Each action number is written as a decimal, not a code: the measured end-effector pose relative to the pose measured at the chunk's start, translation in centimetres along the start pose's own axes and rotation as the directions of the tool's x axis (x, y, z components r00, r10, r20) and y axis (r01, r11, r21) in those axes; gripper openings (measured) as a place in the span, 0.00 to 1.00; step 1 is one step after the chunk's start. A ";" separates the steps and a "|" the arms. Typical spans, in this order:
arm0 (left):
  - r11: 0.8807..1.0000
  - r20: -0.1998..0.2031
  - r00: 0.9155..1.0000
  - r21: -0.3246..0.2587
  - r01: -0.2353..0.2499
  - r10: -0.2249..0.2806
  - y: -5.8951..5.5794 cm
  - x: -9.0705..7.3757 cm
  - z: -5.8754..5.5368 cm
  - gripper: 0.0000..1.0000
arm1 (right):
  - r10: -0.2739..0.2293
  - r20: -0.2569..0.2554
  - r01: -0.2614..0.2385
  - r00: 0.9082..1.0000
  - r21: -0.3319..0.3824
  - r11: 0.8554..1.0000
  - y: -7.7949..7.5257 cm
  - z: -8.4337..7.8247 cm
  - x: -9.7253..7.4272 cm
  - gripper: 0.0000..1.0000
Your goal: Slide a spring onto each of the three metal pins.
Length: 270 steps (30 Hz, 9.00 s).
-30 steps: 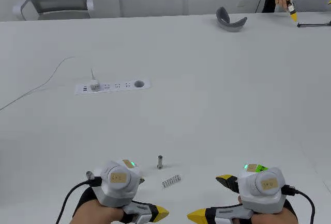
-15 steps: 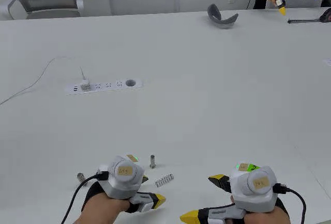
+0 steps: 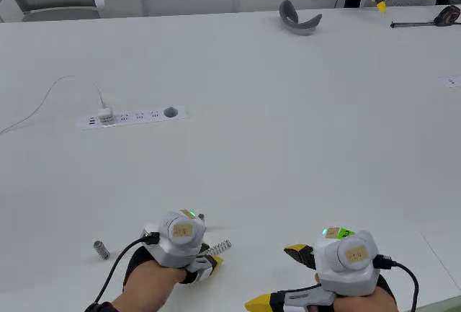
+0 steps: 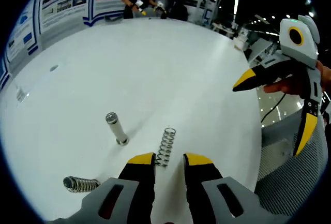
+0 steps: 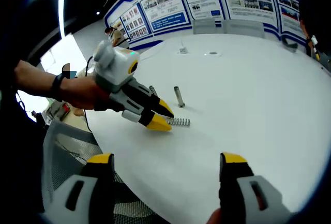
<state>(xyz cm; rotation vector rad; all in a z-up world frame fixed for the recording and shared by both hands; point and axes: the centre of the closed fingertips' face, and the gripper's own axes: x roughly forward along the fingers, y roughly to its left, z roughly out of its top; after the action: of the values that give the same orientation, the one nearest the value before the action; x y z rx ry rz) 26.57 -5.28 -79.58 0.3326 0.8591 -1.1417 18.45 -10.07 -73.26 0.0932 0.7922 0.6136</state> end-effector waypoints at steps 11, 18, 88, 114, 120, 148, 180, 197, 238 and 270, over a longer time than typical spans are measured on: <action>0.999 -0.016 0.999 0.018 -0.045 0.045 0.7 0.3 -0.3 0.11 | -0.003 -0.001 0.003 1.000 0.021 1.000 0.0 -0.6 -0.1 0.85; 0.999 -0.022 0.999 0.037 -0.038 0.038 0.1 -0.4 -1.0 0.11 | 0.001 0.013 -0.002 1.000 0.038 0.999 0.1 -0.1 0.0 0.84; 0.999 0.125 0.991 -0.008 -0.039 0.040 -1.8 -14.3 -2.7 0.11 | 0.235 0.129 -0.250 0.963 0.113 0.962 5.8 4.3 2.2 0.57; 0.994 0.134 0.990 0.110 0.028 -0.043 -5.7 -13.7 -1.2 0.11 | 0.419 0.125 -0.435 0.899 0.163 0.886 9.9 6.5 4.3 0.26; 0.992 0.123 0.991 0.125 0.036 -0.051 -5.8 -13.6 -1.5 0.11 | 0.434 0.108 -0.447 0.894 0.171 0.878 10.2 6.5 4.3 0.18; 0.981 0.260 0.949 0.124 0.150 -0.178 -5.1 -14.8 1.7 0.10 | 0.467 -0.158 -0.492 0.870 -0.210 0.845 12.0 9.9 3.1 0.12; 0.952 0.233 0.937 0.224 0.207 -0.259 -6.9 -14.6 2.1 0.11 | 0.445 -0.435 -0.612 0.783 -0.409 0.677 12.1 8.0 2.0 0.12; 0.971 0.219 0.955 0.178 0.162 -0.200 -5.4 -14.5 -0.1 0.17 | 0.429 -0.390 -0.566 0.815 -0.374 0.735 10.7 7.4 1.2 0.12; 0.992 0.245 0.965 -0.106 -0.071 0.095 2.1 -16.9 -4.9 0.48 | 0.107 -0.387 -0.278 0.916 -0.421 0.863 1.0 7.9 6.9 0.13; 0.968 0.238 0.959 -0.230 -0.099 0.154 3.4 -17.8 -6.7 0.68 | 0.054 -0.420 -0.281 0.906 -0.500 0.819 -1.0 11.3 11.1 0.13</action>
<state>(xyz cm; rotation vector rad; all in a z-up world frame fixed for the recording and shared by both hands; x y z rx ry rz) 24.06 12.00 -71.36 0.0577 0.7154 -0.9366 32.74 -3.21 -72.65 -0.5151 0.9670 1.0370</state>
